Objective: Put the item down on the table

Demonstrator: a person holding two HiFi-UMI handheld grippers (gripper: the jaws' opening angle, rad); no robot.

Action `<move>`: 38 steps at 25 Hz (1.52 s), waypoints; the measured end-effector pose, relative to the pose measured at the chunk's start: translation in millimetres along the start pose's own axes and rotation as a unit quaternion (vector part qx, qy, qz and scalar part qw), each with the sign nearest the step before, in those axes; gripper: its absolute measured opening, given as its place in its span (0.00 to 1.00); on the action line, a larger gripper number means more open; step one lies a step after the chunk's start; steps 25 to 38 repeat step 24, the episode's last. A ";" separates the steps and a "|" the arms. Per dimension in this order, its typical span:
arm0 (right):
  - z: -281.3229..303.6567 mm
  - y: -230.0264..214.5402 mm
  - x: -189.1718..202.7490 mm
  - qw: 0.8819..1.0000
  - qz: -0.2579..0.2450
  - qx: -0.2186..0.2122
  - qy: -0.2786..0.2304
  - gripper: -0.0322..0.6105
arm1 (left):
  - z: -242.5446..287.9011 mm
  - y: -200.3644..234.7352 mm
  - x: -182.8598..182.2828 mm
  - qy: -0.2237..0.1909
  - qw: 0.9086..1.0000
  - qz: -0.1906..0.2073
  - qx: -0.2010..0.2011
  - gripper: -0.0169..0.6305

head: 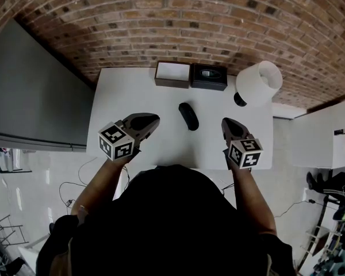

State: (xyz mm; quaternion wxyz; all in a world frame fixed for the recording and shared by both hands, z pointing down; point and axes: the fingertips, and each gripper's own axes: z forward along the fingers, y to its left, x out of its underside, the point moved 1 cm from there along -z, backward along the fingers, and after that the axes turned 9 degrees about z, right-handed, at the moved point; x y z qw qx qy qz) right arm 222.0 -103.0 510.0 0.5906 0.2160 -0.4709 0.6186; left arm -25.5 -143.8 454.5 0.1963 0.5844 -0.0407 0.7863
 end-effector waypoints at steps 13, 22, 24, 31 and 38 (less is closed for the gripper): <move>8.4 1.3 1.6 1.000 0.007 0.005 0.010 0.06 | 1.6 11.2 -1.1 0.003 1.000 0.000 0.006 0.09; 18.6 0.4 0.3 1.000 0.005 0.011 0.011 0.06 | 4.0 21.1 0.1 0.004 1.000 -0.003 0.009 0.09; 21.2 1.9 0.7 1.000 0.006 0.010 0.014 0.06 | 4.7 24.3 1.0 0.006 1.000 -0.002 0.009 0.09; 21.2 1.9 0.7 1.000 0.006 0.010 0.014 0.06 | 4.7 24.3 1.0 0.006 1.000 -0.002 0.009 0.09; 21.2 1.9 0.7 1.000 0.006 0.010 0.014 0.06 | 4.7 24.3 1.0 0.006 1.000 -0.002 0.009 0.09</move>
